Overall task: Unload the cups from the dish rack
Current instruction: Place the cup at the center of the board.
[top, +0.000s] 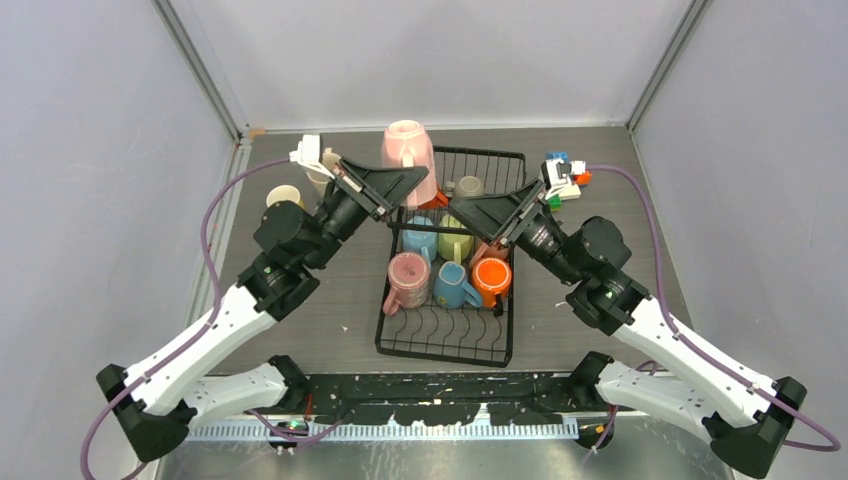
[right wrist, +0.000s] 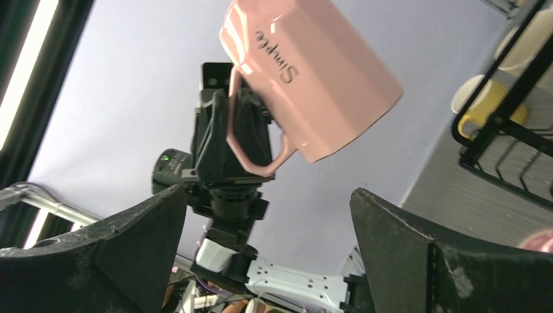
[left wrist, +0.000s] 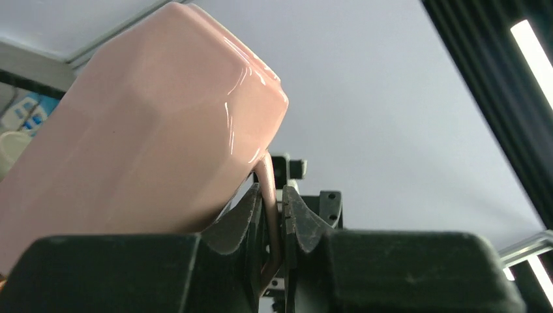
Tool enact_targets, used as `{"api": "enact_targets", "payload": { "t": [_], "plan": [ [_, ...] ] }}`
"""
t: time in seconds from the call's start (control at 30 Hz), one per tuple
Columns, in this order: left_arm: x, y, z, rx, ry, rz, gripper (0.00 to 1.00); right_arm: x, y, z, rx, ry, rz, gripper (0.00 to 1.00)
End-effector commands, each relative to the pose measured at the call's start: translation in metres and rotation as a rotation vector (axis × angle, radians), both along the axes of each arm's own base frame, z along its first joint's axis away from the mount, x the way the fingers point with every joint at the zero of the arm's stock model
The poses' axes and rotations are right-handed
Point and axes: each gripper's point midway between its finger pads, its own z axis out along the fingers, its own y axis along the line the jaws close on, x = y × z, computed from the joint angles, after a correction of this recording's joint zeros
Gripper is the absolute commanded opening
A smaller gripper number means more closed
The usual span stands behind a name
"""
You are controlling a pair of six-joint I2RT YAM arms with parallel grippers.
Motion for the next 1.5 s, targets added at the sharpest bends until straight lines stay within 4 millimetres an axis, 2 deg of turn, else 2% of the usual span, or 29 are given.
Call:
{"api": "enact_targets", "payload": {
  "t": [0.0, 0.13, 0.3, 0.47, 0.63, 0.87, 1.07, 1.47],
  "plan": [
    [-0.021, 0.032, 0.114, -0.383, -0.197, -0.048, 0.00, -0.002, -0.013, 0.057, 0.180, -0.098, -0.027, 1.00],
    [-0.013, 0.025, 0.127, -0.460, -0.191, -0.094, 0.00, 0.004, -0.013, 0.070, 0.231, -0.111, -0.042, 1.00],
    [-0.005, 0.016, 0.130, -0.503, -0.171, -0.135, 0.00, 0.015, -0.010, 0.078, 0.300, -0.112, -0.059, 1.00],
    [-0.003, 0.013, 0.130, -0.524, -0.153, -0.156, 0.00, 0.032, -0.025, 0.086, 0.332, -0.136, -0.181, 1.00],
    [-0.002, 0.013, 0.126, -0.553, -0.136, -0.173, 0.00, 0.047, -0.036, 0.103, 0.396, -0.150, -0.217, 1.00],
    [0.000, 0.011, 0.124, -0.583, -0.122, -0.201, 0.00, 0.069, -0.036, 0.122, 0.570, -0.126, -0.123, 1.00],
    [0.004, 0.006, 0.117, -0.606, -0.105, -0.221, 0.00, 0.077, -0.033, 0.135, 0.717, -0.104, -0.005, 1.00],
    [0.010, 0.001, 0.099, -0.620, -0.082, -0.236, 0.00, 0.082, -0.036, 0.144, 0.819, -0.046, 0.075, 0.71]
  ]
}}
